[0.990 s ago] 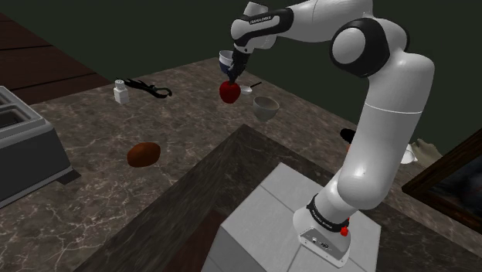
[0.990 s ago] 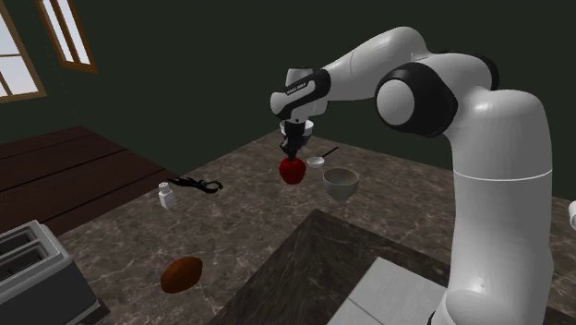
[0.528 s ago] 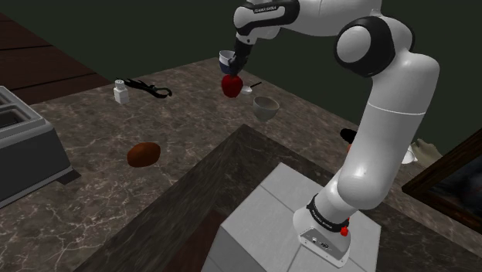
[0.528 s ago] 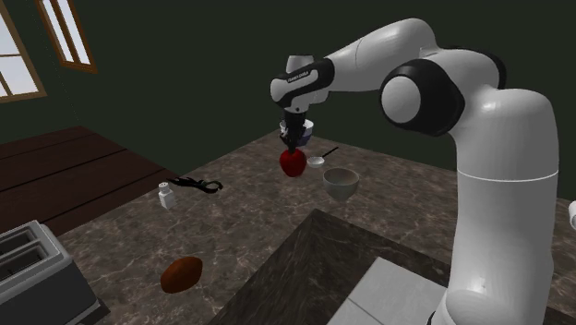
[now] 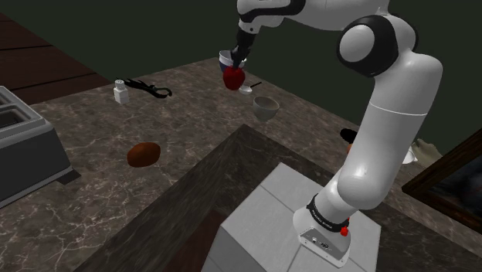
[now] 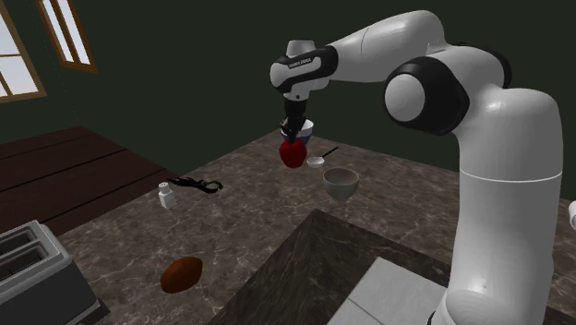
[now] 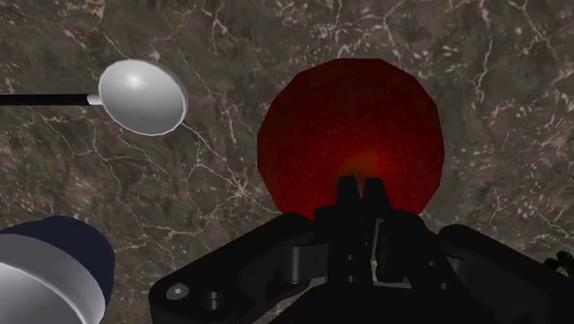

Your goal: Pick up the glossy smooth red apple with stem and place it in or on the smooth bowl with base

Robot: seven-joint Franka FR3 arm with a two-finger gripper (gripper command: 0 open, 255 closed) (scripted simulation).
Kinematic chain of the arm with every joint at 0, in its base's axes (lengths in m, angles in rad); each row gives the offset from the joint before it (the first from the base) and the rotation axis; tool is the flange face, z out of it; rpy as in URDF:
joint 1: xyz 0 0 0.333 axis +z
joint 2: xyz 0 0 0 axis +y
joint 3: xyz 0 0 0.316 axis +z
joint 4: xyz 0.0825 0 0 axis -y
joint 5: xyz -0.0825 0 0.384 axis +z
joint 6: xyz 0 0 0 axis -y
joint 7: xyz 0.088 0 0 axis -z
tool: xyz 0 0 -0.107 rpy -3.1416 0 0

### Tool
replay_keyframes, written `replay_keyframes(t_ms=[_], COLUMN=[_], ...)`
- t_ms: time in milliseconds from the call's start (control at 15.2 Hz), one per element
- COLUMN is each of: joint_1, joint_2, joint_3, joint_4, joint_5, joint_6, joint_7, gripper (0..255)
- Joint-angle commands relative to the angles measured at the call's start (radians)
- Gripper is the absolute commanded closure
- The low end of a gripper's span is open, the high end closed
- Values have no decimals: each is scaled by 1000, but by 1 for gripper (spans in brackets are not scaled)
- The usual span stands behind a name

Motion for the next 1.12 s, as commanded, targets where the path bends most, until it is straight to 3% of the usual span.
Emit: replay_keyframes(t_ms=[0,858,1056], joint_1=[0,-9,-17], joint_2=[-3,7,-98], joint_3=[0,-3,-18], joint_4=[24,207,93], joint_5=[-2,-2,-20], joint_6=[-27,-200,-190], joint_7=[2,8,-20], gripper=[255,255,255])
